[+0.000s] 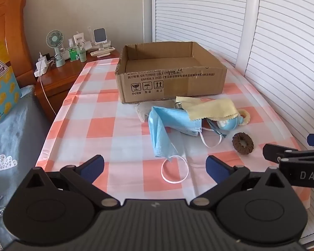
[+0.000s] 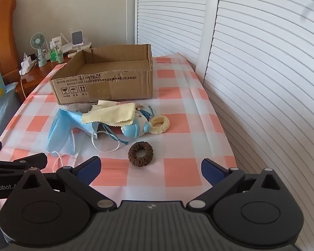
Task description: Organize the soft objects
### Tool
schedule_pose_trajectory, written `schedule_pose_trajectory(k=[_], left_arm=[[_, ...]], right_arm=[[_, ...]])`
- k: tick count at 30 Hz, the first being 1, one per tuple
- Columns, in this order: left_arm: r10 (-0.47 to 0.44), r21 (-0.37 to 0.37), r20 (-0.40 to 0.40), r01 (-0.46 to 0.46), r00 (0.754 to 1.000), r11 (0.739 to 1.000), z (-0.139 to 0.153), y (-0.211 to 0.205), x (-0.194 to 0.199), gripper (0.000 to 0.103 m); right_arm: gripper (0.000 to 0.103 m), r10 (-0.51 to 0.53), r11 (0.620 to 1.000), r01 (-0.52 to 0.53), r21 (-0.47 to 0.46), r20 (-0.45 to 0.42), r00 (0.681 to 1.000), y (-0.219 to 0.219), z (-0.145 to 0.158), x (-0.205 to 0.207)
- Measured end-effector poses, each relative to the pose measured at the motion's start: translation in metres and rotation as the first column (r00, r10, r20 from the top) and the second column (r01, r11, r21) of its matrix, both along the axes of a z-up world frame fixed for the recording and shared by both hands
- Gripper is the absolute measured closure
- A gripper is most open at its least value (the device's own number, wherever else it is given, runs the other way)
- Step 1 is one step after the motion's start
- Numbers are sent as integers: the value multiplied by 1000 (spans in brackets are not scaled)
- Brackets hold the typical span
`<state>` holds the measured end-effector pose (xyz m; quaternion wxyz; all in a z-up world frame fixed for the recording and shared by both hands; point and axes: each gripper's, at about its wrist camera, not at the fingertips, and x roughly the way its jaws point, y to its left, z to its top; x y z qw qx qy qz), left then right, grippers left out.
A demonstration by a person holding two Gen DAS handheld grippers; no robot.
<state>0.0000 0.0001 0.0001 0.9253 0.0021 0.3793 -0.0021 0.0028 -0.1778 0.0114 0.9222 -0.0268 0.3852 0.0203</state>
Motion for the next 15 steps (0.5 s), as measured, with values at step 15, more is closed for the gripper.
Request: schedule_pose_trajectory(k=[15], left_arm=[[3, -9, -11, -3, 1000, 1000, -2, 1, 1, 0]], right_arm=[[0, 5, 1000, -5, -6, 6, 1000, 1, 2, -2]])
